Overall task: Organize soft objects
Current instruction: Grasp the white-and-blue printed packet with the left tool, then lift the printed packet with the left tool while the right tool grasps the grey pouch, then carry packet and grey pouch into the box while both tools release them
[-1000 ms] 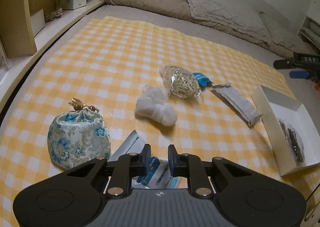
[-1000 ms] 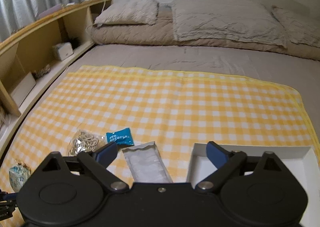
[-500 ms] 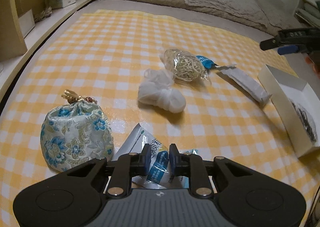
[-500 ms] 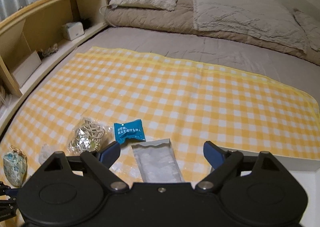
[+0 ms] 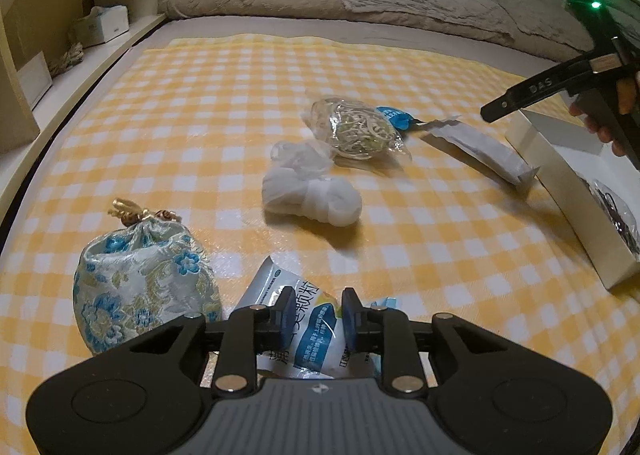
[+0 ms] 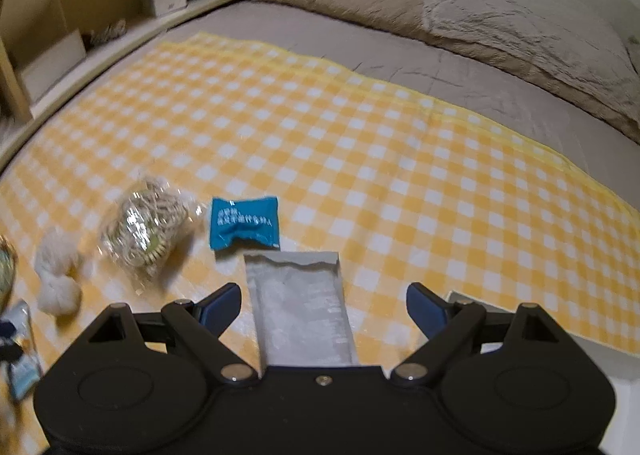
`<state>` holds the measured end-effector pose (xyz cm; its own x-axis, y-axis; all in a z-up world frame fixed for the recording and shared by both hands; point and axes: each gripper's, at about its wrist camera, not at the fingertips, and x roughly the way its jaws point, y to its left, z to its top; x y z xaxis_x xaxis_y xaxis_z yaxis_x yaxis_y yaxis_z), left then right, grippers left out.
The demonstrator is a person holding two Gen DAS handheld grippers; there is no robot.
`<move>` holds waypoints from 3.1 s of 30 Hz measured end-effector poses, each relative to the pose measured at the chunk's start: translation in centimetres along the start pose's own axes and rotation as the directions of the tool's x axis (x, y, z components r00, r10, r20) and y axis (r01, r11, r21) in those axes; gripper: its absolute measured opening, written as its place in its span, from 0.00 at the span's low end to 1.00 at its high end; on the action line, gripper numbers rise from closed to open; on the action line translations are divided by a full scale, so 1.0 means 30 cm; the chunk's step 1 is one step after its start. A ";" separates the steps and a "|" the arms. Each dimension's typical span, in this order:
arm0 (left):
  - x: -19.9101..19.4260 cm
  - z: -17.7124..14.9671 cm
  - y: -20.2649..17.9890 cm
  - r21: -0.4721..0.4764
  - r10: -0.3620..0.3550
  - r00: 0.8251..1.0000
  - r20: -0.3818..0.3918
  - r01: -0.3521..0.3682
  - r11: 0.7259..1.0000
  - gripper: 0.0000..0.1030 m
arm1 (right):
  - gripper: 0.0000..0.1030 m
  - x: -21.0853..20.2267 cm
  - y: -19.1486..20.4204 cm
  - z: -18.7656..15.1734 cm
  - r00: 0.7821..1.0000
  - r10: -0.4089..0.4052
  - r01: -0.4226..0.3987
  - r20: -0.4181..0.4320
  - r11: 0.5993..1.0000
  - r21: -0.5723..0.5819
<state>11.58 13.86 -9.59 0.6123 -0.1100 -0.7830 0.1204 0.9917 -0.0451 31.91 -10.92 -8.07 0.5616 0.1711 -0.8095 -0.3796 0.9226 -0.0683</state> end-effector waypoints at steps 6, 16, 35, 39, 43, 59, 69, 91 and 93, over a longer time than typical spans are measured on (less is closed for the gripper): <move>-0.008 0.011 -0.004 0.061 -0.061 0.998 -0.035 0.063 0.996 0.77 | 0.88 0.062 -0.002 -0.017 0.999 0.024 -0.026 -0.045 0.998 -0.050; 0.036 0.026 0.020 0.143 -0.034 0.998 -0.052 0.042 0.989 0.88 | 0.88 0.147 0.016 -0.044 0.994 0.012 -0.026 -0.113 0.992 -0.122; 0.060 0.017 -0.026 0.198 -0.099 0.988 -0.122 0.122 0.973 0.82 | 0.63 0.179 0.068 -0.068 0.974 0.092 -0.121 -0.209 0.983 -0.134; 0.051 0.034 -0.015 0.140 -0.095 0.990 -0.107 0.110 0.984 0.76 | 0.59 0.165 0.082 -0.066 0.977 0.079 -0.110 -0.199 0.982 -0.151; 0.040 0.046 -0.015 0.105 -0.081 0.992 -0.098 0.091 0.990 0.73 | 0.56 0.133 0.088 -0.063 0.980 0.081 -0.108 -0.180 0.983 -0.148; -0.083 0.157 -0.060 0.018 -0.020 0.998 0.056 0.019 1.000 0.72 | 0.55 -0.096 0.087 -0.070 0.995 0.092 -0.094 -0.026 0.989 -0.111; -0.138 0.256 -0.175 -0.013 -0.023 0.986 0.162 0.026 1.000 0.72 | 0.55 -0.268 0.021 -0.093 0.994 0.070 -0.067 0.088 0.997 -0.033; -0.099 0.367 -0.567 0.017 -0.147 0.964 0.221 0.147 0.989 0.72 | 0.55 -0.552 -0.343 -0.343 0.974 -0.149 0.111 0.168 0.970 0.217; -0.089 0.369 -0.613 0.025 -0.170 0.963 0.211 0.168 0.985 0.72 | 0.55 -0.563 -0.381 -0.371 0.974 -0.166 0.125 0.154 0.962 0.243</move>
<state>16.39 -4.81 0.19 0.7336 -0.2883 -0.6154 0.2415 0.9570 -0.1605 18.58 -28.21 -0.09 0.7232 0.0668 -0.6874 -0.1160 0.9929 -0.0255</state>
